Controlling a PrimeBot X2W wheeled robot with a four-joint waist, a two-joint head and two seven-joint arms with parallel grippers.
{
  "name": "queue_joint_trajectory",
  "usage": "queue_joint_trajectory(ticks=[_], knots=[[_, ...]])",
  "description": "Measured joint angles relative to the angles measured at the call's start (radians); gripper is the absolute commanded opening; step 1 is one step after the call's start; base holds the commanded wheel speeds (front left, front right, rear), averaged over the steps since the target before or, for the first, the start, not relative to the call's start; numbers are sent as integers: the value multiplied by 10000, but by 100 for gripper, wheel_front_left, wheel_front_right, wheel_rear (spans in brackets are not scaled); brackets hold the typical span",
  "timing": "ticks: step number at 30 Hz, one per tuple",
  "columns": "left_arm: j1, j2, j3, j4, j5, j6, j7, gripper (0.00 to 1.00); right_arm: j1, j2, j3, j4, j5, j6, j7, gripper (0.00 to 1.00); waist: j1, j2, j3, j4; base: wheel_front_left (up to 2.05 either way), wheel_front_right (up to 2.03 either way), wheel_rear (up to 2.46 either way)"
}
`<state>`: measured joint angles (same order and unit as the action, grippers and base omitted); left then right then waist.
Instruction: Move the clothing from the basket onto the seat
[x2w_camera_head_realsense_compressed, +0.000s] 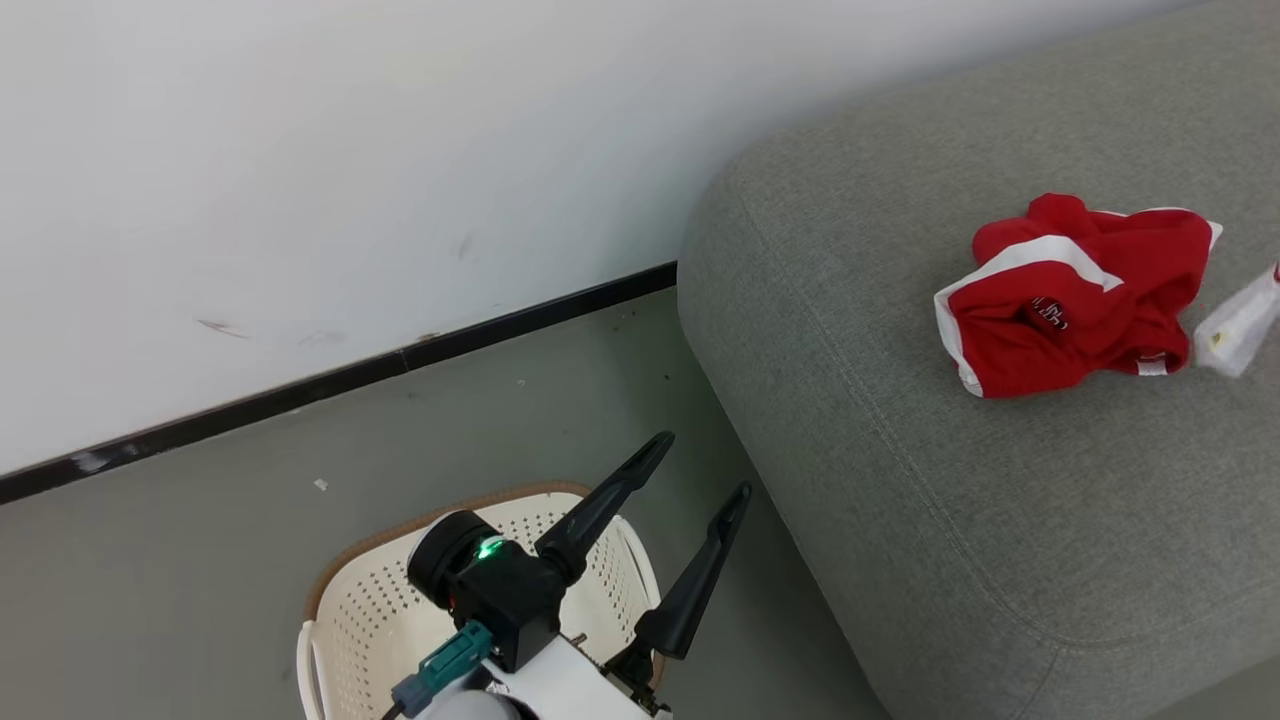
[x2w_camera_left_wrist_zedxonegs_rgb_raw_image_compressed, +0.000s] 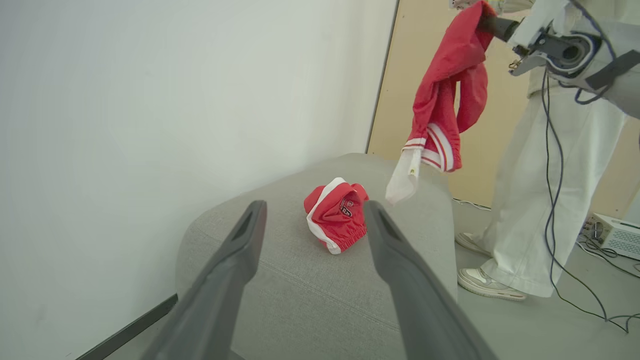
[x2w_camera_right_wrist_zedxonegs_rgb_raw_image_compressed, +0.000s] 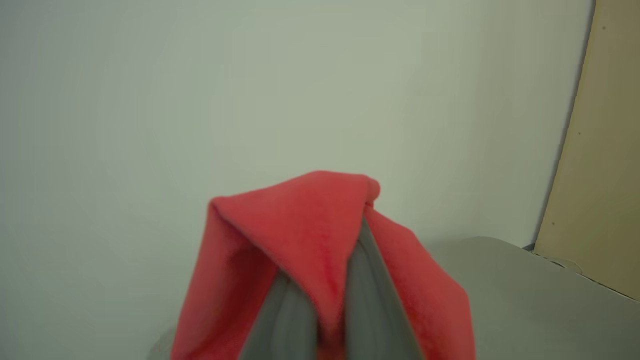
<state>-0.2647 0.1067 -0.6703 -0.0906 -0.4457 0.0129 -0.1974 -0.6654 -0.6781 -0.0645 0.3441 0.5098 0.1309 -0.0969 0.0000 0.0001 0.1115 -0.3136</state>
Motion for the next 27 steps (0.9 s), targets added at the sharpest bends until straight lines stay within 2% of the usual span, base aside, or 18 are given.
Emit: queue_joint_trajectory(ticks=[5, 10, 17, 27], knots=[[-227, 33, -73, -245, 188, 23, 128, 100, 2, 253, 489, 976, -476, 0, 249, 0, 0, 0, 333, 232, 0, 0, 0], [-381, 199, -203, -420, 257, 31, 393, 100, -3, 1223, 809, 1960, -943, 2, 263, 0, 0, 0, 767, 543, 0, 0, 0], [-597, 245, -345, -489, 272, 6, 658, 100, -346, 2088, 1396, 2502, -1572, 2, 169, 0, 0, 0, 1206, 851, 0, 0, 0], [-845, 207, -209, -568, 205, -84, 740, 100, -389, 2443, 1444, 3511, -2554, 2, -307, 0, 1, 0, 1876, 1270, 0, 0, 0]])
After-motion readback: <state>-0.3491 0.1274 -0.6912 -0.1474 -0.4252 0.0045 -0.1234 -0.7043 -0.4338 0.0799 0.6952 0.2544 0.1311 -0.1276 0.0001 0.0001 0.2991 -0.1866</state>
